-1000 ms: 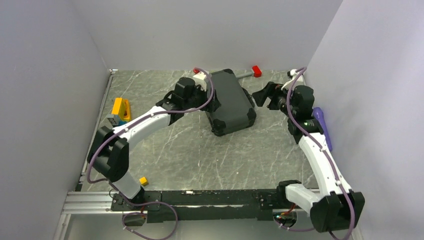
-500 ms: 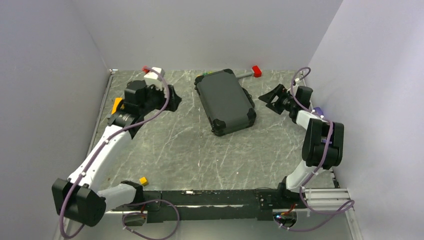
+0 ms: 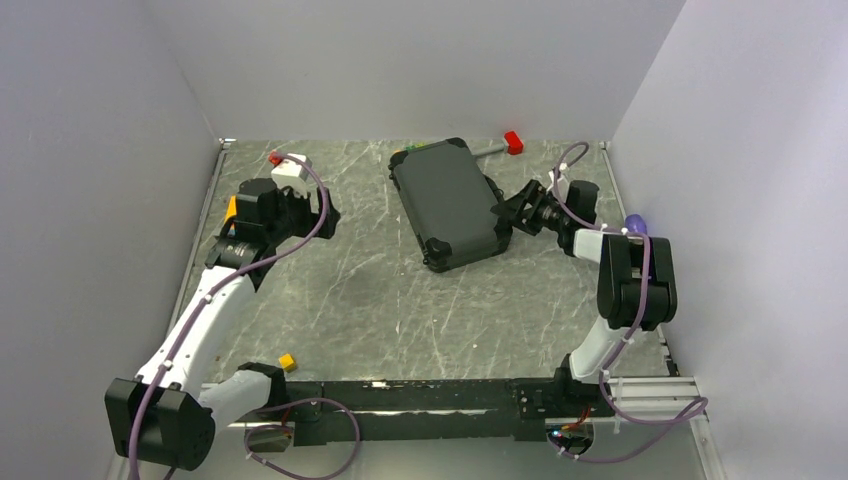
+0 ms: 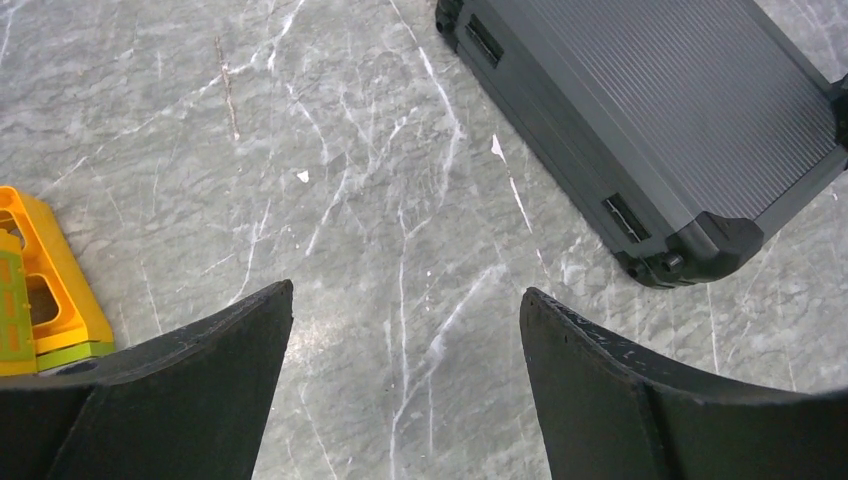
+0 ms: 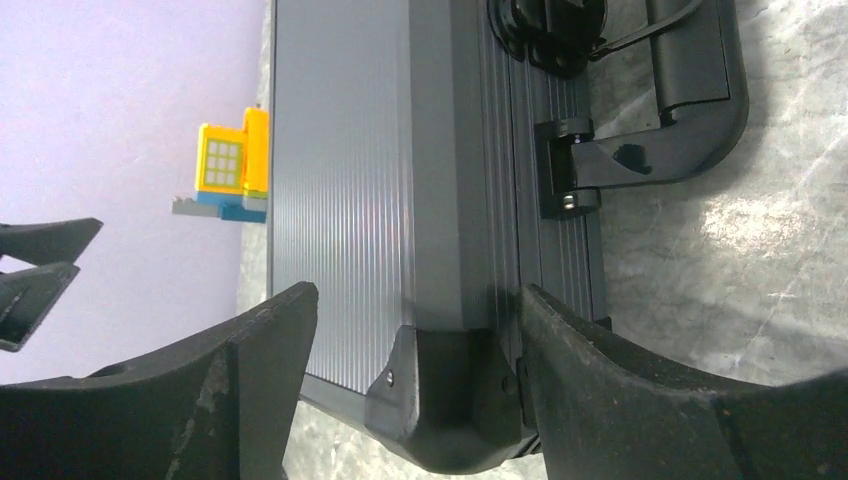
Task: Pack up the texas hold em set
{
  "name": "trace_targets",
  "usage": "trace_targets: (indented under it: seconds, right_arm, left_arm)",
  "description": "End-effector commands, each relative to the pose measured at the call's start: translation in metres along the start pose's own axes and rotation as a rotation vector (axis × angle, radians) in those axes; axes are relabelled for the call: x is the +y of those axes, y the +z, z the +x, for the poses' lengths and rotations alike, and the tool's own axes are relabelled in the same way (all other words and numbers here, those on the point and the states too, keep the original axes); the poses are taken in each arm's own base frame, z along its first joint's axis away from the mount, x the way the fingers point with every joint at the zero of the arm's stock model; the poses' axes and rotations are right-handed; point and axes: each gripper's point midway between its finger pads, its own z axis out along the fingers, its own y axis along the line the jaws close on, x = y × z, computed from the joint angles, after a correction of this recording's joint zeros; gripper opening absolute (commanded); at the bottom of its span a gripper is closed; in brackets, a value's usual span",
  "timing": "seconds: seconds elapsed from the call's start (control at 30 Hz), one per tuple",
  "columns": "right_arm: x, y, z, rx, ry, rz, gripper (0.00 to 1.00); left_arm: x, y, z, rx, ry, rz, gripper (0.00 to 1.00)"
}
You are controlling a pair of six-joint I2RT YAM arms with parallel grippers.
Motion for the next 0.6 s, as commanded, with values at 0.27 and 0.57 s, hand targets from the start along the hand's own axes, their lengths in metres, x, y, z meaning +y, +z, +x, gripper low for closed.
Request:
trace_targets:
  seconds: [0.27,0.57]
  right_arm:
    - [0.054,0.023,0.083,0.223,-0.123,-0.11,0.76]
    - [0.094,0.017,0.143,0.334,-0.189,-0.112,0.75]
  left_arm:
    - [0.006,0.002,-0.004,-0.034,0.021,-0.015,0.88]
    - [0.007,0.001,-0.004,-0.039,0.023,-0.02,0.88]
